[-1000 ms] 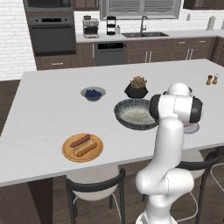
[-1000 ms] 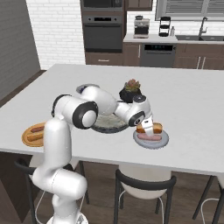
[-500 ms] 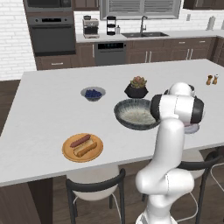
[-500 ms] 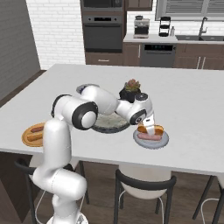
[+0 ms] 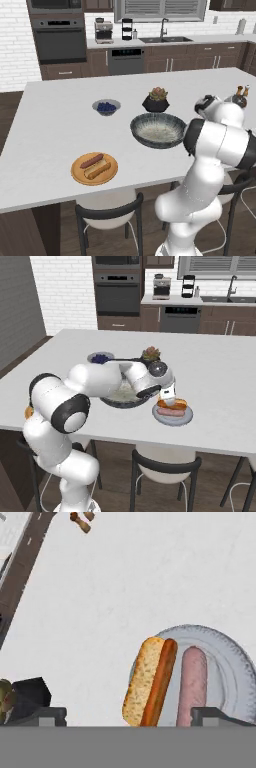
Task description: Place one bun and one sausage from the bowl on each plate.
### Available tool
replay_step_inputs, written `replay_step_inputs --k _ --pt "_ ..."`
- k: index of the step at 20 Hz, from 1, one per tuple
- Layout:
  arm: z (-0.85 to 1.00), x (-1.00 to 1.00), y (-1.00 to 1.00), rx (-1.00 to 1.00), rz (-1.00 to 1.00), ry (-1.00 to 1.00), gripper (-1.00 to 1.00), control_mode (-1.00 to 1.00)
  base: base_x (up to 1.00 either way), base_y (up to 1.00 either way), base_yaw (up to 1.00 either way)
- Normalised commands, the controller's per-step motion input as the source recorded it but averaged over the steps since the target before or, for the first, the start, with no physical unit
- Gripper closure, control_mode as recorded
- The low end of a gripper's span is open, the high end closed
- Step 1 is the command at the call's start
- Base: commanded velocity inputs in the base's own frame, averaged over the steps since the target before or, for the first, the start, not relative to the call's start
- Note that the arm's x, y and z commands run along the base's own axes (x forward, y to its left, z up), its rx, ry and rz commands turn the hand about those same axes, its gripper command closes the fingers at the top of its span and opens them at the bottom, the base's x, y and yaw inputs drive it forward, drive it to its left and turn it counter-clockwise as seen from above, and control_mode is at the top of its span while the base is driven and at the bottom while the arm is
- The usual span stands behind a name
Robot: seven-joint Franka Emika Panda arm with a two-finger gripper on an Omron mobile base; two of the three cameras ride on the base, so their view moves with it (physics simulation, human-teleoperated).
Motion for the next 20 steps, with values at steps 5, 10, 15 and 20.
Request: replay_step_inputs --k 5,10,15,20 --pt "0.93 -0.95 0.68 -0.20 0.01 -0.68 -1.00 -1.00 0.00 0.00 0.00" --pt "0.03 -0.82 0.48 -0.26 0.04 -0.59 -1.00 -1.00 0.00 0.00 0.00" --pt "0.01 -1.00 0.78 -0.31 0.13 -0.58 -1.00 -1.00 0.00 0.00 0.00" --pt "0.04 -0.48 0.42 -0.16 0.04 -0.21 -1.00 -1.00 0.00 0.00 0.00"
